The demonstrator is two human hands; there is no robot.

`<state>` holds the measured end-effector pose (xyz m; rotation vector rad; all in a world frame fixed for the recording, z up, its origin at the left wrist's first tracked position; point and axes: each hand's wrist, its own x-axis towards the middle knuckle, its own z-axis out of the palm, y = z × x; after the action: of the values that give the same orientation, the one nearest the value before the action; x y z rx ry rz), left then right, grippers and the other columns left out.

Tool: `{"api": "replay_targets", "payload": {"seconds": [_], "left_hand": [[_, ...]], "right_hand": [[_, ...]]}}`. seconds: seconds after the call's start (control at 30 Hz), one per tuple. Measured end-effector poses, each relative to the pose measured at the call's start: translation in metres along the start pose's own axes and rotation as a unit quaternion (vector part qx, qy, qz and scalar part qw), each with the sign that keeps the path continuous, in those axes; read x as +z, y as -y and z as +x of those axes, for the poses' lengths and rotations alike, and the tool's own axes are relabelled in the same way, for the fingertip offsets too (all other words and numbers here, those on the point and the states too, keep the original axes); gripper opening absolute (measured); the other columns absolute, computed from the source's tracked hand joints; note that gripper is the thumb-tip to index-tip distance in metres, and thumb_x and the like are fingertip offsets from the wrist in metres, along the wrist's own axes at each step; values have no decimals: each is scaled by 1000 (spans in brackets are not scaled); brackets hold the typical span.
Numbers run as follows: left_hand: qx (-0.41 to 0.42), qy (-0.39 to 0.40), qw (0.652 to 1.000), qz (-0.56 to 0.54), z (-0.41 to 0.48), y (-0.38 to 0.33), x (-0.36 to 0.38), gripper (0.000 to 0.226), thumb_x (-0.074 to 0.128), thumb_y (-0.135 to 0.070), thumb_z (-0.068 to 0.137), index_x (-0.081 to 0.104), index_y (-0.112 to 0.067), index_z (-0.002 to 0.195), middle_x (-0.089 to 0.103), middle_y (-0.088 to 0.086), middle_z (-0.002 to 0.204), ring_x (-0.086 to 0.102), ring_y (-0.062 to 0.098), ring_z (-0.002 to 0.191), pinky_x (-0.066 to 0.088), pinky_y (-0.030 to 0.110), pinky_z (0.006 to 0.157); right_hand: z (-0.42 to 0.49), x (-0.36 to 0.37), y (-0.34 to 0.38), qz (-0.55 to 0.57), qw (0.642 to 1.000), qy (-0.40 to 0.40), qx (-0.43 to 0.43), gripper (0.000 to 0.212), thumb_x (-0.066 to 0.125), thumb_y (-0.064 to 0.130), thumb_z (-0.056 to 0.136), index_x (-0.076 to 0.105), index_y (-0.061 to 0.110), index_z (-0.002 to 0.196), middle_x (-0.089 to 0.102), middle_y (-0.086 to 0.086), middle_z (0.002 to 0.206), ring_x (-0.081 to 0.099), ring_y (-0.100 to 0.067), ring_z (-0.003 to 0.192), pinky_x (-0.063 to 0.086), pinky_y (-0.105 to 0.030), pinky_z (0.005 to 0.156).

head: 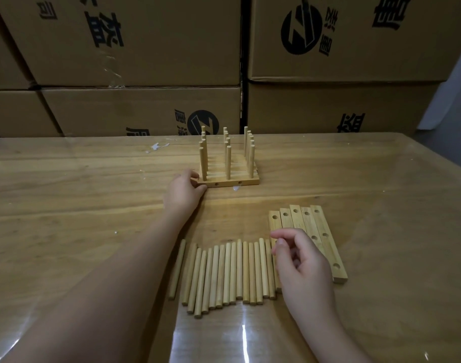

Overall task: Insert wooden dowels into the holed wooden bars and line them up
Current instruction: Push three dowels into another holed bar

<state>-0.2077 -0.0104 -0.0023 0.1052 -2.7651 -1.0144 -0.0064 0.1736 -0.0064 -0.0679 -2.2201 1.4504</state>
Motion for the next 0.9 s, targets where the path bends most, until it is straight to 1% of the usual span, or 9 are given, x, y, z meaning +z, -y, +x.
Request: {"api": "replay_targets", "payload": {"seconds": [0.1, 0.23, 0.37, 0.47, 0.53, 0.63, 0.7, 0.8, 0.9], "left_hand": [[-24, 18, 995, -93, -18, 0, -15, 35, 59, -19, 93, 53, -14, 127, 61, 3, 115, 57, 16, 102, 48, 31, 91], [-29, 28, 982, -184, -59, -2, -38, 23, 54, -18, 96, 59, -14, 119, 61, 2, 112, 55, 13, 101, 45, 28, 90], [-10, -15, 976, -217, -107, 0, -52, 16, 52, -15, 97, 63, -14, 108, 63, 3, 106, 58, 16, 101, 47, 31, 92], [-39, -42, 965, -256, -137, 6, -56, 17, 52, -16, 96, 65, -13, 108, 63, 5, 107, 59, 18, 101, 48, 35, 94], [-58, -54, 947, -310, -152, 6, -56, 15, 52, -17, 96, 66, -16, 102, 65, 2, 102, 60, 16, 99, 48, 32, 89], [-57, -24, 936, -346, -168, -1, -49, 15, 47, -28, 99, 60, -23, 103, 64, -7, 103, 58, 6, 100, 44, 22, 81], [-46, -4, 936, -349, -173, -4, -44, 21, 42, -34, 100, 57, -24, 109, 62, -10, 108, 55, 4, 104, 42, 24, 86], [-42, 19, 928, -369, -177, -6, -40, 27, 37, -39, 100, 57, -27, 112, 61, -12, 114, 54, 3, 109, 42, 29, 95], [-25, -16, 919, -393, -177, -6, -39, 23, 38, -33, 100, 60, -25, 104, 65, -8, 110, 58, 4, 107, 45, 29, 95]], "right_hand": [[0, 1, 2, -4, 1000, -10, -13, 20, 52, 15, 88, 61, 33, 88, 58, 7, 66, 47, -6, 52, 34, -15, 43], [-1, 1, 8, -29, 999, -22, -34, 18, 53, 7, 89, 63, 21, 93, 52, 14, 69, 51, 1, 60, 36, -9, 48], [-2, 0, 14, -64, 996, -42, -51, 17, 53, 3, 88, 63, 15, 94, 56, 8, 84, 54, 0, 72, 40, -10, 57], [-4, -1, 17, -145, 985, -65, -68, 15, 56, 5, 84, 66, 14, 91, 52, 3, 94, 52, -13, 90, 42, -29, 81], [-6, -1, 17, -221, 970, -73, -63, 14, 60, 8, 81, 67, 17, 89, 49, 1, 99, 47, -22, 100, 34, -42, 92], [-6, -4, 16, -294, 954, -56, -20, 16, 61, 14, 80, 66, 21, 95, 47, -5, 117, 41, -27, 115, 24, -49, 103], [-2, -10, 12, -340, 939, -36, 17, 25, 58, 21, 83, 61, 23, 109, 38, -9, 134, 31, -29, 128, 16, -53, 109], [7, -21, 3, -412, 907, 7, 84, 47, 48, 35, 89, 39, 24, 134, 17, -12, 151, 10, -28, 141, 6, -55, 112], [12, -25, -2, -429, 892, 29, 144, 57, 39, 43, 91, 25, 23, 142, 19, -11, 153, 14, -28, 141, 8, -56, 112]]}}
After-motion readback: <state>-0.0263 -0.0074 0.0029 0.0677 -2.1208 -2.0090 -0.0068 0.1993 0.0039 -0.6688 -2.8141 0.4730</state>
